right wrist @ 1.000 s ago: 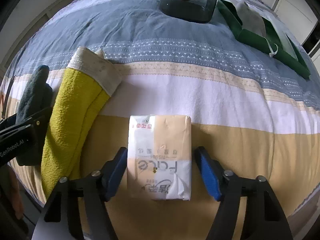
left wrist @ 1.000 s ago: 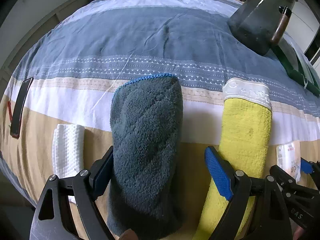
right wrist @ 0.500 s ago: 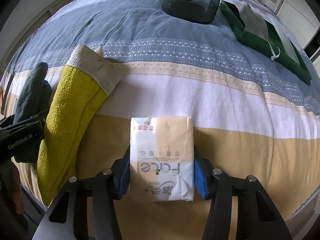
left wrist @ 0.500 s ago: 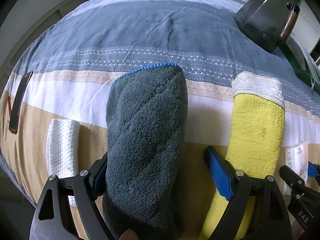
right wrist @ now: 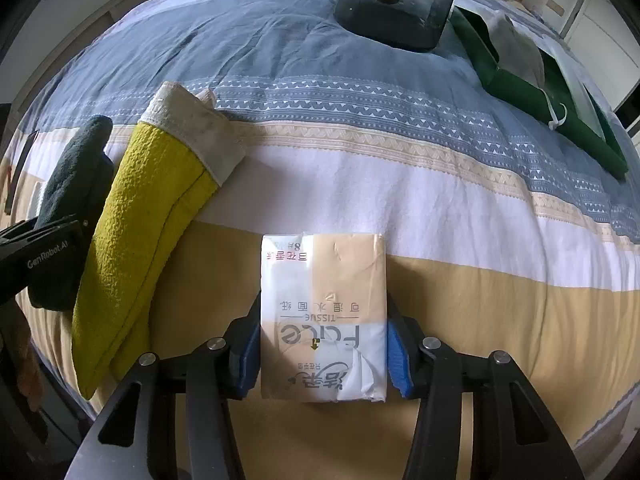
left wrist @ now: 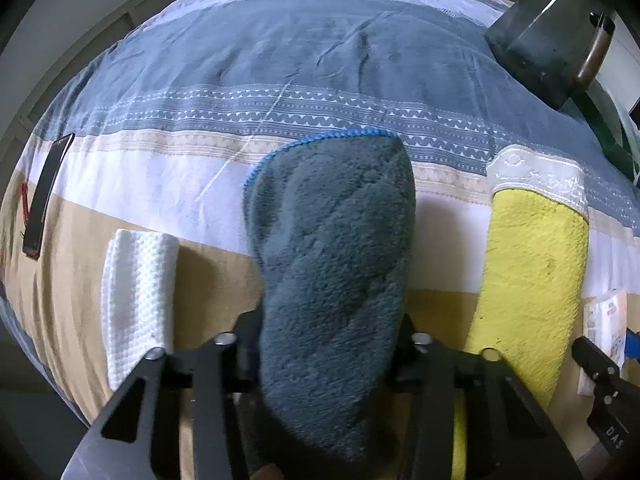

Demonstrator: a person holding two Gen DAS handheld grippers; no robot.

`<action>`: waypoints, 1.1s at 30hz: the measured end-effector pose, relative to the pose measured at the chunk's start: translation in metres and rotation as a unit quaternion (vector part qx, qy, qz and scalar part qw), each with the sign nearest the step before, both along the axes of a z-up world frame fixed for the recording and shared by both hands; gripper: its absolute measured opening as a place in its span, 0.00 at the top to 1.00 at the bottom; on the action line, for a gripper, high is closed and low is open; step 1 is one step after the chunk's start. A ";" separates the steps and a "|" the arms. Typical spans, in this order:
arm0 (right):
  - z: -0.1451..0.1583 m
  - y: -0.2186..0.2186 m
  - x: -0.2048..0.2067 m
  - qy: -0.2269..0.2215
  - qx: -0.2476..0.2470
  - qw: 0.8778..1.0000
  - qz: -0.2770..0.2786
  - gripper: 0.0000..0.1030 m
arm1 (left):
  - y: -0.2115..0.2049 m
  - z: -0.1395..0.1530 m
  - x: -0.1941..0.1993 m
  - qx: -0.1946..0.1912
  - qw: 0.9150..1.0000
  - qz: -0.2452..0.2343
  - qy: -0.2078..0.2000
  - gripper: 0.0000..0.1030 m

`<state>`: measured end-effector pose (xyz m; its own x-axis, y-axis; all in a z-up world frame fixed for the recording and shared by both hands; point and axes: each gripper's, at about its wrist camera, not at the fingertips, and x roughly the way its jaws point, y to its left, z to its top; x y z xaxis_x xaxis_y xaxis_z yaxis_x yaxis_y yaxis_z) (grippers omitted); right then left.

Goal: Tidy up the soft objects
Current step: 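Grasp the dark grey towel with the left gripper while the right gripper grasps the 'Face' tissue pack, then lift the dark grey towel with the left gripper while the right gripper lifts the tissue pack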

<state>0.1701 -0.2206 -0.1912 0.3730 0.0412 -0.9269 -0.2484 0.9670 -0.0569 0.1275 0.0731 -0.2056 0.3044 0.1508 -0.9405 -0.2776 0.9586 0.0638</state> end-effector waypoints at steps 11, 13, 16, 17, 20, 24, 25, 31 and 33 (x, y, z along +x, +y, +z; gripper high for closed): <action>0.001 0.003 -0.003 -0.004 -0.006 1.000 0.011 0.54 | 0.013 0.006 -0.001 0.006 1.000 0.008 0.006 0.72; 0.002 0.004 -0.003 -0.004 -0.005 1.000 0.012 0.54 | 0.011 0.006 -0.001 0.008 1.000 0.009 0.007 0.72; 0.001 0.002 -0.003 -0.004 -0.003 1.000 0.012 0.54 | 0.008 0.005 0.000 0.011 1.000 0.010 0.007 0.72; 0.002 0.002 -0.003 -0.003 -0.002 1.000 0.013 0.54 | 0.007 0.005 -0.001 0.013 1.000 0.010 0.007 0.72; 0.003 0.001 -0.003 -0.003 -0.001 1.000 0.014 0.54 | 0.006 0.006 -0.001 0.014 1.000 0.011 0.007 0.72; 0.005 0.002 -0.004 -0.004 -0.002 1.000 0.017 0.55 | 0.006 0.008 -0.003 0.014 1.000 0.013 0.007 0.72; 0.006 0.002 -0.004 -0.004 -0.002 1.000 0.018 0.55 | 0.006 0.009 -0.003 0.014 1.000 0.014 0.007 0.72; 0.010 -0.002 -0.007 -0.003 0.000 1.000 0.013 0.55 | 0.008 0.014 -0.004 0.009 1.000 0.020 0.009 0.72; 0.012 -0.002 -0.007 -0.003 0.000 1.000 0.013 0.55 | 0.007 0.016 -0.005 0.009 1.000 0.019 0.010 0.72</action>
<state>0.1632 -0.2227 -0.1791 0.3779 0.0505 -0.9245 -0.2723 0.9604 -0.0588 0.1229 0.0804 -0.1896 0.2795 0.1789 -0.9433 -0.3132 0.9457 0.0866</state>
